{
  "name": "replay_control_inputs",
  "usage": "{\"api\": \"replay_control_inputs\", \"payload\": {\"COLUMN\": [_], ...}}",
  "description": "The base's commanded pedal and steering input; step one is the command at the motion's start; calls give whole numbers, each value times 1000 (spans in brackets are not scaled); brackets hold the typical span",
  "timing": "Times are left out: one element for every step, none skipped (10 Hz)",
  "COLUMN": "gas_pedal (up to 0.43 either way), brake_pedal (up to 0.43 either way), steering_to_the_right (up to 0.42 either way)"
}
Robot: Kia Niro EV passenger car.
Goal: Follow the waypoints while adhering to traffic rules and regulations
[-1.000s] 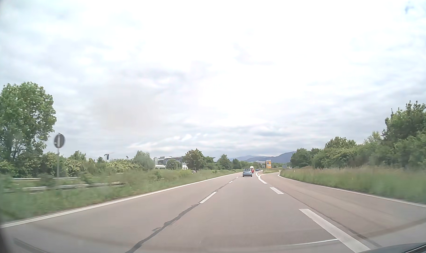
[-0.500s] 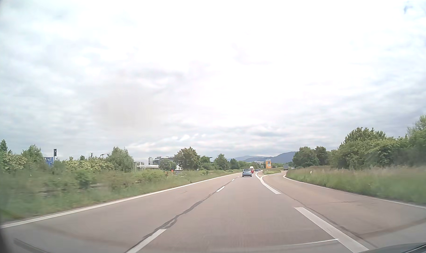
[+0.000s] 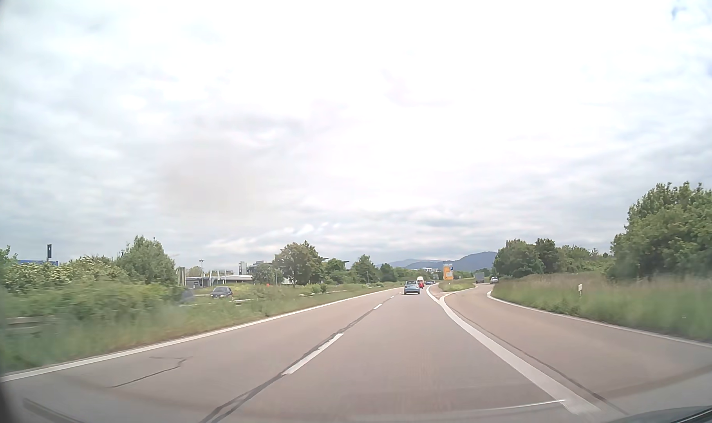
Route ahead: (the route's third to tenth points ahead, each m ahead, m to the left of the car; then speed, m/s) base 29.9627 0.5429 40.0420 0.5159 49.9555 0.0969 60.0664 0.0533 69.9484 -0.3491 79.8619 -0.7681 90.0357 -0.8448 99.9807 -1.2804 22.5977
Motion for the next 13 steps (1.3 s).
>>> {"api": "replay_control_inputs", "payload": {"gas_pedal": [209,209,209,209,209,209,209,209,209,209,209,209,209], "brake_pedal": [0,0,0,0,0,0,0,0,0,0,0,0,0], "steering_to_the_right": [3,3,3,2,1,0,1,1,0,0,1,0,1]}}
